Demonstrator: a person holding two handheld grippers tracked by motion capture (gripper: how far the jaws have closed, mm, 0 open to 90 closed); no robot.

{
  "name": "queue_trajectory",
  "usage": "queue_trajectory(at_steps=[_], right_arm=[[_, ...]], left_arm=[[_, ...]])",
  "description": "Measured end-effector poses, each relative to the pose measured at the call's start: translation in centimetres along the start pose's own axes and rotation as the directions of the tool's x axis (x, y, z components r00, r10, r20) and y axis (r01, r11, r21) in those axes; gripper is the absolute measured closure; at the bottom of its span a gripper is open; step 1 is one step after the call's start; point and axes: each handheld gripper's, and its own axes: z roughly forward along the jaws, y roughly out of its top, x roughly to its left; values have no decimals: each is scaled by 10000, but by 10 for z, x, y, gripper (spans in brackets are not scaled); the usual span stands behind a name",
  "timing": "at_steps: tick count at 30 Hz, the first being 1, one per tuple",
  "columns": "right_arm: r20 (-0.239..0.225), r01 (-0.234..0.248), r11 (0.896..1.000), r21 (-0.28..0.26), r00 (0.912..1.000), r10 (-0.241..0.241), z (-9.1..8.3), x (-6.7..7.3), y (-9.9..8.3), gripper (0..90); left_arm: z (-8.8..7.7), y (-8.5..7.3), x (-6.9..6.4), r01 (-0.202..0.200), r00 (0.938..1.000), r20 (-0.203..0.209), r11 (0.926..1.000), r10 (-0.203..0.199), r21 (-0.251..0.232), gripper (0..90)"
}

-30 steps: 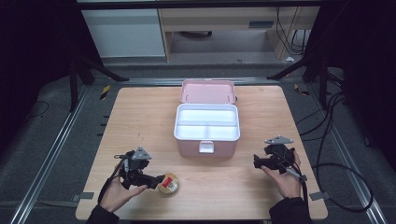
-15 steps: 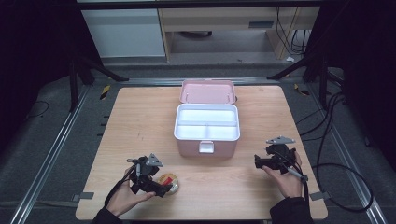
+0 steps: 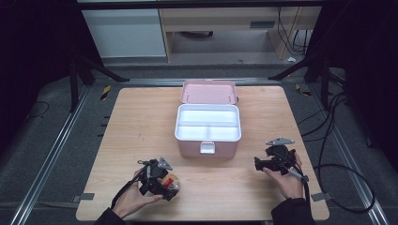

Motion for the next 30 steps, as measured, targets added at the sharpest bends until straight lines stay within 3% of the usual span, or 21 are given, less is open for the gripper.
queue_trajectory(at_steps=[13,16,20,22,24,25,26,27,28,29,30], right_arm=[[-91,105,9998,172,9999,-103,2,-1,-1,87],[-122,145,9996,242,9998,-142,3,0,-1,87],[-119,184,9995,246,9998,-181,3,0,-1,88],[-102,144,9996,239,9998,-142,3,-1,-2,89],[-105,138,9996,245,9999,-135,3,-2,-2,89],[-92,149,9996,247,9998,-147,3,-2,-2,89],[-92,149,9996,247,9998,-147,3,-2,-2,89],[-95,149,9996,245,9998,-146,3,-2,-2,89],[-91,156,9996,247,9998,-154,3,-2,-2,90],[-92,149,9996,246,9999,-147,3,-2,-2,90],[-97,154,9996,256,9998,-151,4,-2,-2,89]], left_arm=[[11,6,2,5,10000,-15,9980,-4,639,197],[9,6,4,45,9998,-192,9974,-31,722,200],[-1,4,11,231,9994,-283,9984,-217,511,200],[-10,1,21,536,9975,-476,9982,-523,253,200],[-19,-3,34,937,9935,-656,9956,-933,40,200],[-25,-9,48,1298,9864,-1004,9915,-1301,-99,200],[-25,-9,48,1298,9864,-1004,9915,-1301,-99,200],[-28,-12,55,1501,9823,-1112,9886,-1506,-133,200],[-31,-19,69,1916,9719,-1353,9812,-1928,-223,200],[-31,-19,69,1916,9719,-1353,9812,-1928,-223,201],[-33,-25,81,2222,9607,-1659,9748,-2227,-214,201]])
